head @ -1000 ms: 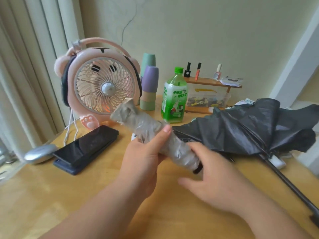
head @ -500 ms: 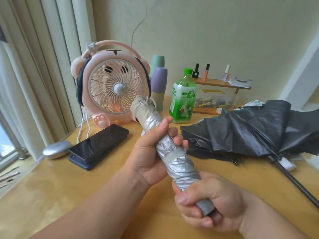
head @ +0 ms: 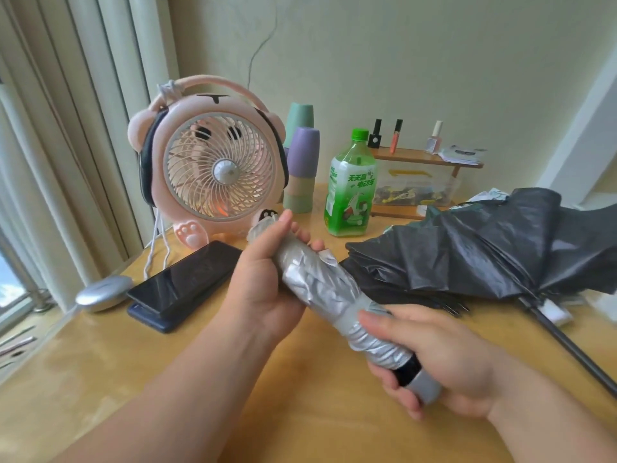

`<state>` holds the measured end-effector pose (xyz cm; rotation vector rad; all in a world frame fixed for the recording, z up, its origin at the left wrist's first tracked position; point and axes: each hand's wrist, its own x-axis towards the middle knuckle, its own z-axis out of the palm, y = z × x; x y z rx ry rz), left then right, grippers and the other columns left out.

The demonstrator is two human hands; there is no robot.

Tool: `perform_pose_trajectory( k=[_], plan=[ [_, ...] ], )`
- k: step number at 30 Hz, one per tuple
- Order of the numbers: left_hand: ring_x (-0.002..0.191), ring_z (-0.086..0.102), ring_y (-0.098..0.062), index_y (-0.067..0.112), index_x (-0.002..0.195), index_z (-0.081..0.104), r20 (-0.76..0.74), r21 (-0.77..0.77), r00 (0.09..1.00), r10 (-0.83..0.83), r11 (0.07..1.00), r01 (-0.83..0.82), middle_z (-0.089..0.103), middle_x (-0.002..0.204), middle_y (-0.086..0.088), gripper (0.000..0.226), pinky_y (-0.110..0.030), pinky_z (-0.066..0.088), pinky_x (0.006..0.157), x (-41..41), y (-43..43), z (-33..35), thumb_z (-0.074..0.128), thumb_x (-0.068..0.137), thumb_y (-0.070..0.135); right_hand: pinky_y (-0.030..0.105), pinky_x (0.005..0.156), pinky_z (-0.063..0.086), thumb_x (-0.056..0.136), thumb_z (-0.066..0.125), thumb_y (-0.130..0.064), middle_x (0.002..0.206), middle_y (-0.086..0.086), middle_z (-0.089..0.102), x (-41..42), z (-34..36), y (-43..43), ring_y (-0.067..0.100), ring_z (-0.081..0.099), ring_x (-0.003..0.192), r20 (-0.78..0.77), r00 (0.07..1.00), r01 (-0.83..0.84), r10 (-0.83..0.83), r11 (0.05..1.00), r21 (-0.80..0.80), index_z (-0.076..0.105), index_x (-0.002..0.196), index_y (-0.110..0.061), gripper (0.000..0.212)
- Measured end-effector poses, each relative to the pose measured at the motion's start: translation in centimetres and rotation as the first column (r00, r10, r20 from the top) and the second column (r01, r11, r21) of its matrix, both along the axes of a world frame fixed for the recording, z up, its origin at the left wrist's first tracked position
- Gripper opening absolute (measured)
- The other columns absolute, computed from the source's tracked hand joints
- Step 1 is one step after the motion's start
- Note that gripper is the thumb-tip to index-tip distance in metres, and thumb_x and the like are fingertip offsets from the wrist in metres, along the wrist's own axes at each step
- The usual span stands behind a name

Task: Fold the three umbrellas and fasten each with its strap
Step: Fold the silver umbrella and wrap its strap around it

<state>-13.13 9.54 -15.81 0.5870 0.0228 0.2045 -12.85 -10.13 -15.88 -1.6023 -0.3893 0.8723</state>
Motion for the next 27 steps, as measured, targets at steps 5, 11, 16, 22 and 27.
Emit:
perform_pose_trajectory(
  k=[5,11,16,22,27],
  plan=[
    [0.057,0.049,-0.016,0.017,0.079,0.051,-0.036,-0.16,0.999,-0.002,0.987,-0.004,0.047,0.065,0.0,0.024,-0.031,0.048,0.071,0.0,0.2,-0.1,0.069,0.088,0.03,0.023,0.037,0.044,0.085,0.065,-0.05,0.062,0.014,0.051,1.7,0.0,-1.8,0.017,0.049,0.038,-0.226,0.963,-0.152,0.148,0.988,0.002,0.065,0.099,-0.005,0.047],
    [0.054,0.053,-0.019,0.012,0.078,0.056,-0.178,0.08,0.961,0.211,0.977,-0.2,0.05,0.062,-0.004,0.033,-0.034,0.056,0.067,-0.1,-1.3,-0.6,0.064,0.098,0.038,0.027,0.053,0.049,0.079,0.082,-0.052,0.074,-0.015,0.068,0.5,-0.6,-0.8,0.01,0.062,0.055,0.38,0.913,0.006,0.147,0.928,-0.372,0.058,0.109,-0.035,0.042],
    [0.097,0.073,-0.02,0.018,0.107,0.068,-0.077,0.616,0.925,0.373,0.747,-0.25,0.078,0.095,-0.001,0.053,-0.048,0.055,0.095,0.0,-0.8,-0.9,0.039,0.102,0.062,0.039,0.052,0.059,0.08,0.084,-0.039,0.063,-0.011,0.066,2.1,0.9,-2.4,0.018,0.067,0.053,0.647,0.758,0.306,-0.081,0.92,-0.244,0.064,0.091,-0.026,0.027],
    [0.107,0.058,-0.008,0.031,0.106,0.072,0.204,0.945,0.924,0.323,-0.312,-0.099,0.062,0.111,0.019,0.013,-0.029,0.046,0.09,0.3,1.9,-2.1,0.065,0.095,0.032,0.056,0.077,0.06,0.078,0.081,-0.048,0.071,0.008,0.074,5.9,0.4,-5.5,0.033,0.073,0.071,0.556,0.587,0.669,-0.589,0.739,0.076,0.075,0.084,-0.013,0.036],
    [0.117,0.05,-0.016,0.03,0.113,0.07,0.177,0.7,0.982,0.066,-0.709,-0.079,0.06,0.121,0.014,0.023,-0.036,0.044,0.097,1.3,-1.4,-2.3,0.056,0.097,0.038,0.035,0.06,0.05,0.08,0.082,-0.045,0.065,0.002,0.07,5.7,-0.6,-4.7,0.022,0.066,0.065,0.628,0.607,0.654,-0.487,0.755,-0.047,0.072,0.075,-0.012,0.035]
  ],
)
